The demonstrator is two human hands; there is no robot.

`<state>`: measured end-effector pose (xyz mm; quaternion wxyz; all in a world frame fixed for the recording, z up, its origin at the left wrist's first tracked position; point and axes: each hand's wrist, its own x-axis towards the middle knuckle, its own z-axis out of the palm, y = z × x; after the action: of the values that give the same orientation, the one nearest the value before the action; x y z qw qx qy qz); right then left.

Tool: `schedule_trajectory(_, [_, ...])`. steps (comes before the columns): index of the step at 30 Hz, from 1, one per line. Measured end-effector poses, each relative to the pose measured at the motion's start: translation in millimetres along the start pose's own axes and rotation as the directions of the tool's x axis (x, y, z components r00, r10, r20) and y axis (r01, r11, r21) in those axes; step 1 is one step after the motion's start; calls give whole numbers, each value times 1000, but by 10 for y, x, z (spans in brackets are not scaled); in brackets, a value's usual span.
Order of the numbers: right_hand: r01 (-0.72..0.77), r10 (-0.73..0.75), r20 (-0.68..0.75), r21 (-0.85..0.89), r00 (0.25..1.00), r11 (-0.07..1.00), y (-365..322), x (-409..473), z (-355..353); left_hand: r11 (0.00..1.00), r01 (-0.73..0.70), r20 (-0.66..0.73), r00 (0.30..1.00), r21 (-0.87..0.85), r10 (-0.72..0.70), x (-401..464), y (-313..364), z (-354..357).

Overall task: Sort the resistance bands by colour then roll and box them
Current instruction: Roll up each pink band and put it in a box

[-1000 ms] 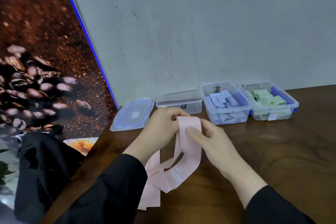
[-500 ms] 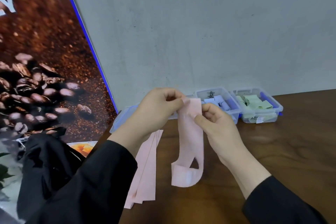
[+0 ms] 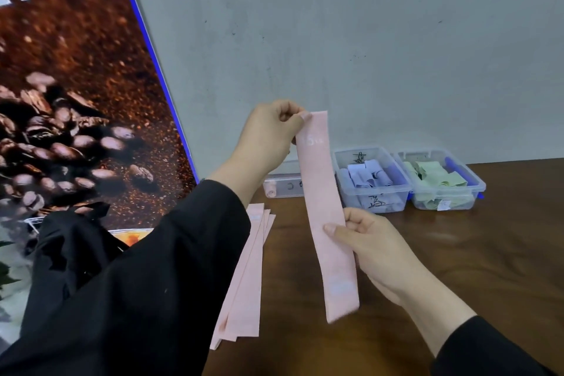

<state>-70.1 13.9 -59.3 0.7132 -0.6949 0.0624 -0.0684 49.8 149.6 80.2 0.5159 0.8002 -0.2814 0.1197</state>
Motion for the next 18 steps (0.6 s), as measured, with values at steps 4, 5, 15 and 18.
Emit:
schedule_trajectory(4, [-80, 64, -49, -517, 997, 852, 312, 156, -72, 917, 176, 117, 966, 357, -231, 58, -709, 207])
schedule_trajectory(5, [-81, 30, -87, -665, 996, 742, 395, 171, -91, 875, 173, 135, 956, 452, -259, -7, -856, 240])
schedule_trajectory(15, [76, -51, 59, -883, 997, 463, 651, 290, -81, 771, 8, 334, 899, 636, -285, -899, -1403, 752])
schedule_trajectory(18, [104, -40, 97, -884, 995, 455, 649, 369, -50, 781, 11, 367, 878, 625, -306, -851, -1458, 766])
